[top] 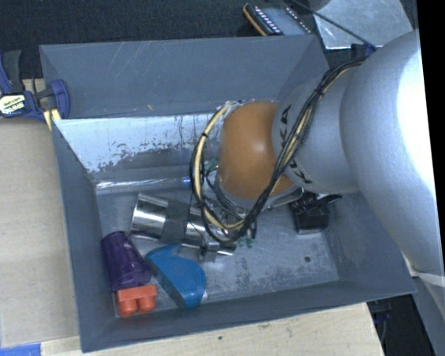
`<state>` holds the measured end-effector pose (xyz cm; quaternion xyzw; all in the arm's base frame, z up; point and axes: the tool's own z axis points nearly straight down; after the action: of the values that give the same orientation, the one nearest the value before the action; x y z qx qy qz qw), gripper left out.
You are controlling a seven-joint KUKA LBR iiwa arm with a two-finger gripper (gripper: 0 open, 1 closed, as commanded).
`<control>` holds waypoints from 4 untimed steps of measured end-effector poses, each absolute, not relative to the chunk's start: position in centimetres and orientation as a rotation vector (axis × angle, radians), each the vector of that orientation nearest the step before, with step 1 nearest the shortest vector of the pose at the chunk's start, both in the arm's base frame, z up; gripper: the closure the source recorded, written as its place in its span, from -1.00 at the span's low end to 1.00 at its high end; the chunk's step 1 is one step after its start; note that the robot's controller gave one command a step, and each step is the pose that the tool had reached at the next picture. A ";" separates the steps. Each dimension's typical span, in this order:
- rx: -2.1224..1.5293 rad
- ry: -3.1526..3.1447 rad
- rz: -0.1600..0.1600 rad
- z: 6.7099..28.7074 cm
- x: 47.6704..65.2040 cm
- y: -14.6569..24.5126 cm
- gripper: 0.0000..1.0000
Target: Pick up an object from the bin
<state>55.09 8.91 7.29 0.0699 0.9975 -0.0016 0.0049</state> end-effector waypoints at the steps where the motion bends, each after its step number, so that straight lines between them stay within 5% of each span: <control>1: 0.219 3.123 -0.005 7.6 55.1 8.9 1.00; 4: 0.218 3.131 -0.007 12.0 54.9 8.9 1.00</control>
Offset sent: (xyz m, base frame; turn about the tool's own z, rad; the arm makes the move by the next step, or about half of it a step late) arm 0.0000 0.0001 0.0595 0.0000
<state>54.88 8.88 12.03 0.0694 0.9976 -0.0022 0.0015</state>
